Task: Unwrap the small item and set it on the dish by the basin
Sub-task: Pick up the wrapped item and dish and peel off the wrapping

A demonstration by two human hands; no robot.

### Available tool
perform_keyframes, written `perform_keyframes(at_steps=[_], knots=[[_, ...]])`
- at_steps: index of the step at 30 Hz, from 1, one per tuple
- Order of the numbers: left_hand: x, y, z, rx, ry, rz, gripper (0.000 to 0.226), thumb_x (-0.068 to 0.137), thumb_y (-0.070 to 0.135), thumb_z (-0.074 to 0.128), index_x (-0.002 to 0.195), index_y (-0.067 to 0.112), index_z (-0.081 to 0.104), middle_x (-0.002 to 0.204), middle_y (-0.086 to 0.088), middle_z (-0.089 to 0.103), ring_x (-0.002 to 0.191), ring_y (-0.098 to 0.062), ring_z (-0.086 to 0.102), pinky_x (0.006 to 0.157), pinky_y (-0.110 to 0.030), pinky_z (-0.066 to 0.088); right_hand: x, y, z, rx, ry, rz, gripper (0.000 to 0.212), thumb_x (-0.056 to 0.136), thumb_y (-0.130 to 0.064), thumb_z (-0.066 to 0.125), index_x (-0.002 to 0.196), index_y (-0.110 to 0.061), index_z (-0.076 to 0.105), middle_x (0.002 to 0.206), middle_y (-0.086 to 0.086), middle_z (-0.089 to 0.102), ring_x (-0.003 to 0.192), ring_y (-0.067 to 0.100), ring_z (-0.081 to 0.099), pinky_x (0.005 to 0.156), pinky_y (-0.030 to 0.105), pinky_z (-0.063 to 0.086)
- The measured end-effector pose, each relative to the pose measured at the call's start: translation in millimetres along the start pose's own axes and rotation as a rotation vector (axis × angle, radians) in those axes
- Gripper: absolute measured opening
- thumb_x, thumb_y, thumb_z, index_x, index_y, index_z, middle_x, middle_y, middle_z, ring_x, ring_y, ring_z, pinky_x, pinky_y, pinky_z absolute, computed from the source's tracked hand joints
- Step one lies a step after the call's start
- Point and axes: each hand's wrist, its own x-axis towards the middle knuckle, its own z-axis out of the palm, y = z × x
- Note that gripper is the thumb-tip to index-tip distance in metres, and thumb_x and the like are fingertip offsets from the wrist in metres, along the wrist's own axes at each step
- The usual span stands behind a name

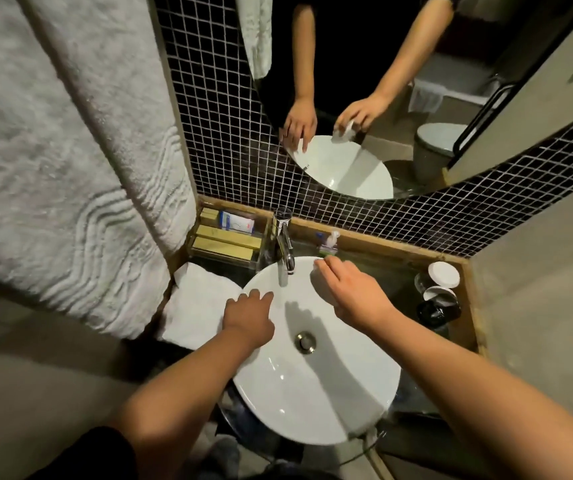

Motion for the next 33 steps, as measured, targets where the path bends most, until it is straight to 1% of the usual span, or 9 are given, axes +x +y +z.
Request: perform_keyframes(at_steps=[7,12,17,20,23,26,28,30,33], knots=[[-3,3,-3,-0.022,0.019,0.019,0.065,0.093,0.034,0.05,0.153,0.026,0.026,0.142,-0.008,0.046,0.124,-0.031,0.047,0.097,-0.044,0.04,9,-2,-5,-0.013,0.045,-0.05,0.086,0.065,0.001,0.074,0.141,-0.007,0.035,0.13,0.015,0.049,0.098,0.033,0.055,0.063,0.04,0.055],[4,1,-1,-0.008,0.013,0.009,0.063,0.092,0.035,0.05,0.151,0.026,0.029,0.142,-0.008,0.045,0.125,-0.031,0.046,0.097,-0.045,0.039,13,2,-7,0.019,0.068,-0.042,0.088,0.066,-0.012,0.079,0.141,-0.013,0.033,0.135,0.014,0.048,0.108,0.034,0.057,0.064,0.042,0.059],[10,-22,15,-0.009,-0.039,-0.062,0.063,0.093,0.036,0.05,0.151,0.027,0.028,0.141,-0.008,0.045,0.123,-0.031,0.047,0.098,-0.045,0.04,18,-7,8,0.426,0.05,0.284,0.105,0.053,-0.045,0.087,0.14,-0.032,0.028,0.135,-0.001,0.054,0.114,0.025,0.057,0.081,0.04,0.057],[15,-40,29,-0.038,-0.051,-0.112,0.063,0.092,0.039,0.05,0.151,0.029,0.029,0.14,-0.007,0.045,0.122,-0.03,0.047,0.1,-0.045,0.041,21,-17,27,0.764,0.006,0.455,0.1,0.045,-0.046,0.091,0.124,-0.041,0.031,0.118,-0.005,0.057,0.102,0.022,0.058,0.073,0.038,0.055],[21,-56,38,-0.04,-0.069,-0.178,0.064,0.092,0.041,0.057,0.149,0.032,0.03,0.142,-0.005,0.044,0.122,-0.028,0.047,0.101,-0.046,0.043,21,-30,51,1.005,-0.025,0.544,0.099,0.043,-0.042,0.094,0.118,-0.044,0.029,0.116,-0.004,0.052,0.101,0.021,0.053,0.073,0.032,0.05],[26,-70,50,-0.024,-0.03,-0.154,0.064,0.09,0.039,0.062,0.147,0.034,0.032,0.137,-0.006,0.046,0.114,-0.03,0.052,0.096,-0.047,0.048,21,-44,74,1.092,-0.05,0.581,0.102,0.043,-0.042,0.093,0.121,-0.044,0.028,0.117,-0.002,0.053,0.103,0.025,0.054,0.066,0.035,0.057],[33,-81,59,-0.067,-0.057,-0.17,0.07,0.092,0.033,0.057,0.151,0.037,0.021,0.142,-0.007,0.038,0.118,-0.036,0.049,0.095,-0.049,0.046,25,-52,88,1.102,-0.068,0.603,0.107,0.043,-0.042,0.093,0.131,-0.042,0.031,0.124,-0.004,0.054,0.108,0.025,0.055,0.077,0.044,0.06],[41,-88,66,-0.077,-0.096,-0.196,0.069,0.095,0.035,0.054,0.153,0.038,0.015,0.149,-0.007,0.029,0.121,-0.037,0.044,0.096,-0.048,0.047,31,-60,99,1.107,-0.069,0.614,0.109,0.043,-0.044,0.094,0.134,-0.041,0.034,0.126,-0.007,0.054,0.111,0.022,0.053,0.087,0.037,0.052],[53,-90,72,-0.128,-0.032,-0.23,0.05,0.102,0.048,0.036,0.149,0.035,0.025,0.15,-0.009,0.027,0.121,-0.039,0.041,0.098,-0.049,0.046,39,-70,110,1.133,-0.104,0.642,0.105,0.043,-0.049,0.095,0.128,-0.043,0.034,0.119,-0.01,0.053,0.104,0.017,0.051,0.082,0.03,0.042]])
